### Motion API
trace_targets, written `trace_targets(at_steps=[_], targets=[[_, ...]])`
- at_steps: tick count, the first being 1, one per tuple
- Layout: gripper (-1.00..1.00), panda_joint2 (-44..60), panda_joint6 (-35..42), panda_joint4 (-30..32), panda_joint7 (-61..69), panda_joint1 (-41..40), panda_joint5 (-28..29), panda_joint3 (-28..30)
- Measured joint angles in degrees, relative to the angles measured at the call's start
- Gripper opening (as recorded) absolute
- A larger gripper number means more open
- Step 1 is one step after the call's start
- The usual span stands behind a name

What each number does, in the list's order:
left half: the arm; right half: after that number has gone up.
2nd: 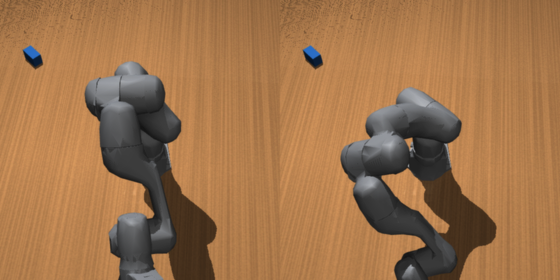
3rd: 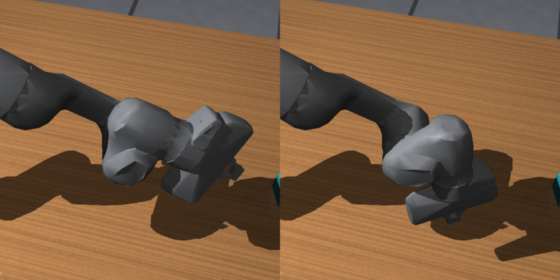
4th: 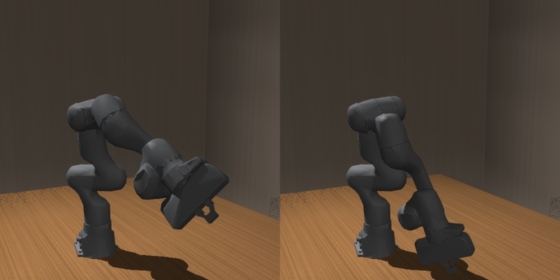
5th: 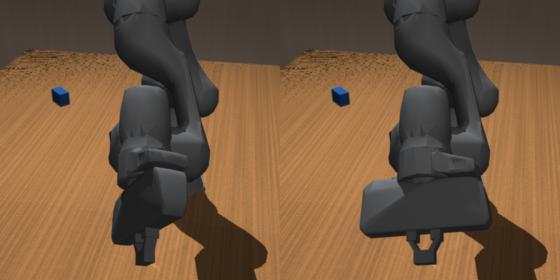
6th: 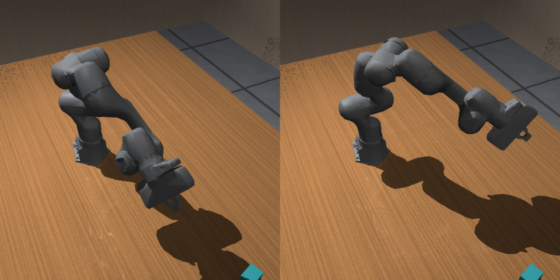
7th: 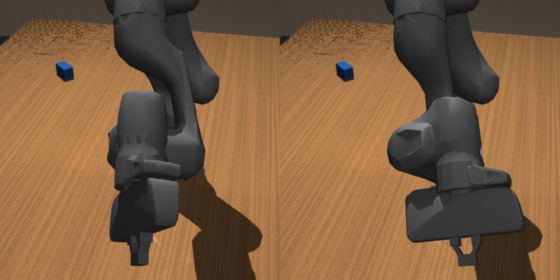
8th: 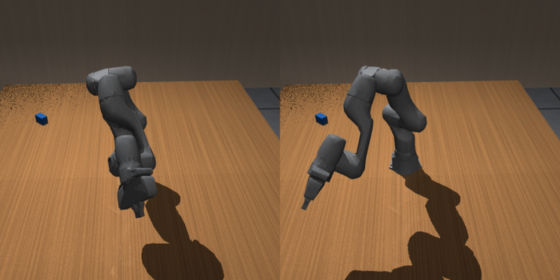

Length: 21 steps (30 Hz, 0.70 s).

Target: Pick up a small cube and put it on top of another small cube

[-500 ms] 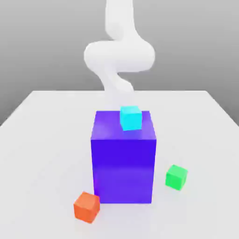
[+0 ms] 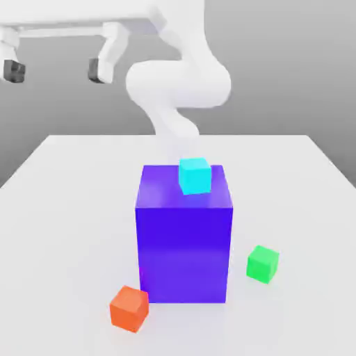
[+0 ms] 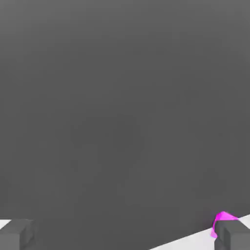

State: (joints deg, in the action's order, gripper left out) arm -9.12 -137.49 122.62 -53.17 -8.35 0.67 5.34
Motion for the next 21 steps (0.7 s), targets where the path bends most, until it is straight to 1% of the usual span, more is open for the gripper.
trace_targets(at_steps=[8, 18, 21], targets=[[0.0, 16.72, -2.6, -4.13, -1.19, -4.64, -2.83, 2.37], [0.0, 37.79, -5.6, -9.39, -1.57, -10.6, -8.16, 3.98], [0.0, 44.04, -8.68, -10.97, -1.14, -12.03, -9.55, 3.31]])
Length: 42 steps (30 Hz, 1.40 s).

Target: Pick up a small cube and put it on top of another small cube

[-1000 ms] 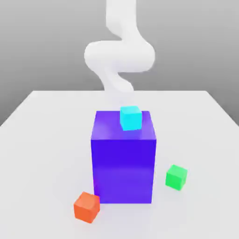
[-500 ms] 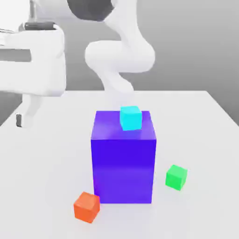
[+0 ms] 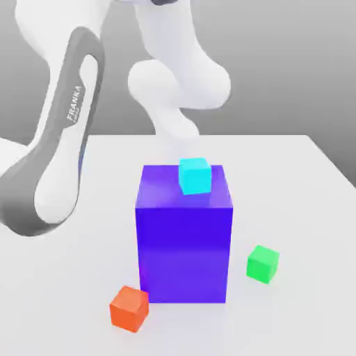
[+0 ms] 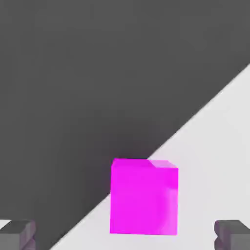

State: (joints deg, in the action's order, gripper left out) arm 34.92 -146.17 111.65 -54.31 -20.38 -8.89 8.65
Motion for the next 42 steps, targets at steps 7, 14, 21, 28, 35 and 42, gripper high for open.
trace_targets(at_steps=[7, 14, 21, 28, 35, 42], targets=[[-1.0, 3.73, -2.64, -0.95, 0.58, -0.61, -0.89, -0.7], [-1.0, -4.66, 1.87, 2.84, 1.72, 1.56, 1.13, -0.7], [-1.0, -16.6, -0.48, 16.68, 15.04, 8.59, 5.25, -9.63], [-1.0, -28.1, -3.12, 30.85, 30.99, 14.73, 6.12, -19.76], [-1.0, -39.9, -5.59, 44.95, 50.15, 26.7, 2.45, -25.74], [-1.0, -42.54, -12.0, 53.93, 61.07, 33.68, 2.23, -28.35]])
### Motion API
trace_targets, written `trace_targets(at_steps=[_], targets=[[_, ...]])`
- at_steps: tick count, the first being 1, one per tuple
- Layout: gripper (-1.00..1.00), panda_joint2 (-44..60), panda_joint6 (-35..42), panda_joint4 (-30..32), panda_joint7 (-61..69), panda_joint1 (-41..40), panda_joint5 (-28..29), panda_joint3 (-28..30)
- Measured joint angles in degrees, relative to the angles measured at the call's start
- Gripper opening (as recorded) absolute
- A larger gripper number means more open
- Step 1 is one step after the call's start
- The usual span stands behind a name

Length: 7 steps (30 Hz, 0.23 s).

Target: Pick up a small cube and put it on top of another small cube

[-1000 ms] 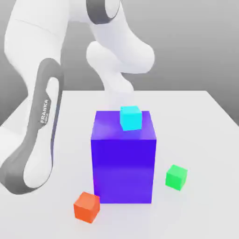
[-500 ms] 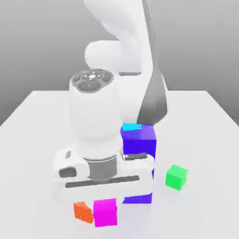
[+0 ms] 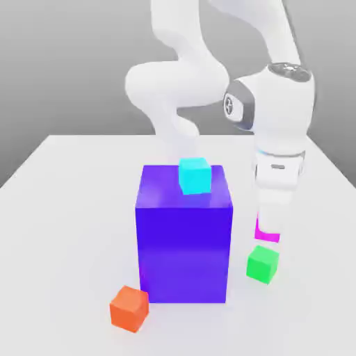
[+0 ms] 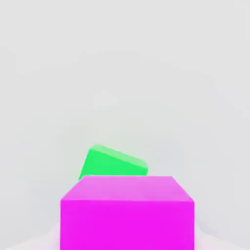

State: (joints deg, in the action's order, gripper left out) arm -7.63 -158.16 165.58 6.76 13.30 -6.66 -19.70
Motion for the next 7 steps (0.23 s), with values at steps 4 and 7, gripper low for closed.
trace_targets(at_steps=[4, 7], targets=[[-1.0, 8.25, -7.77, -0.14, -5.5, -1.42, 8.25, 0.9], [1.0, 9.93, -9.28, -0.22, -7.05, -0.87, 10.48, 1.95]])
